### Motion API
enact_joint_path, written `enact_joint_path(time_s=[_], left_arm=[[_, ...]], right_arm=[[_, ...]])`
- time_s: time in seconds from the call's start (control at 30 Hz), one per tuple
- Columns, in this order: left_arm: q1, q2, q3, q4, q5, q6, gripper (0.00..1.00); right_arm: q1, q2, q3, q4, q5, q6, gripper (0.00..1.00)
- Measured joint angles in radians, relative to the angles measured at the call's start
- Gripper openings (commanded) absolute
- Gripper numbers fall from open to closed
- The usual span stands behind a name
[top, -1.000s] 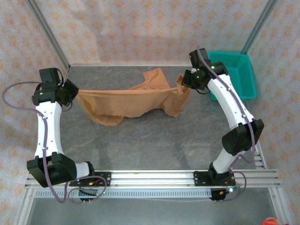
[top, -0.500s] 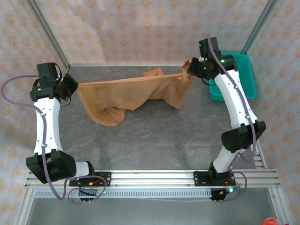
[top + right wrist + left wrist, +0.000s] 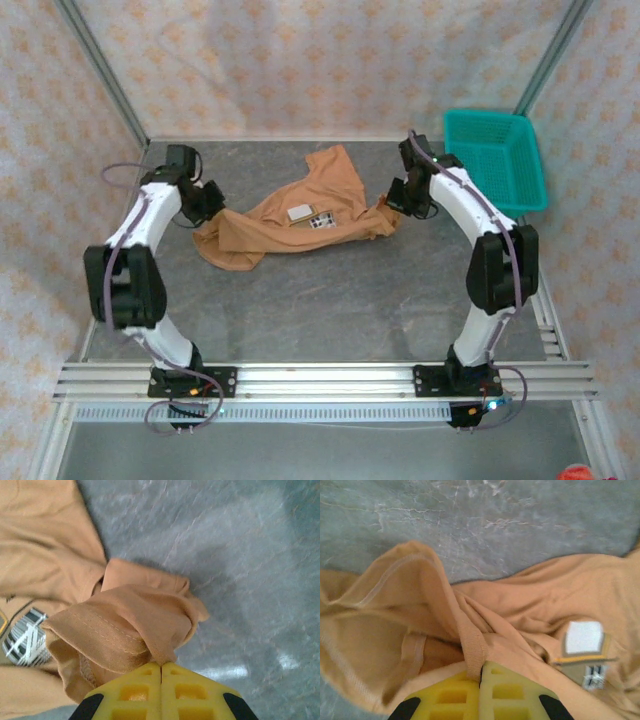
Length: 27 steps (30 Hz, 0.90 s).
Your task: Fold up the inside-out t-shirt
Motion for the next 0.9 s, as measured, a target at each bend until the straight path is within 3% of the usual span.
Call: enact_joint_path(time_s=[0.23,0.3,0.4,0.53,0.73,0.9], left_arm=[[0.008,0.339,0.347,-0.005,-0.018,0.0,0.0],[0.008,0.397,0.418,-0.004,-0.015,0.002,0.25],[0.008,0.414,0.431,-0.01,-0.011,0.005,0.52],[0.008,0.386,0.381,-0.003,0.001,0.012,0.52],[0.008,0.298,0.249,0.027,0.064,0.028,0.33],[0.004,0.324,0.243,0.074,0.115,0.029,0.32]], right_arm=[[-0.05,0.212,0.245,0.024,0.117,0.02,0.0],[-0.063,0.285,0.32,0.022,0.124,0.02,0.0],[-0.069,0.346,0.364,0.021,0.113,0.019,0.0],[-0.062,0.374,0.367,0.018,0.082,0.02,0.0],[-0.048,0.38,0.372,0.013,0.058,0.019,0.0],[-0.047,0.38,0.38,0.011,0.041,0.019,0.0]])
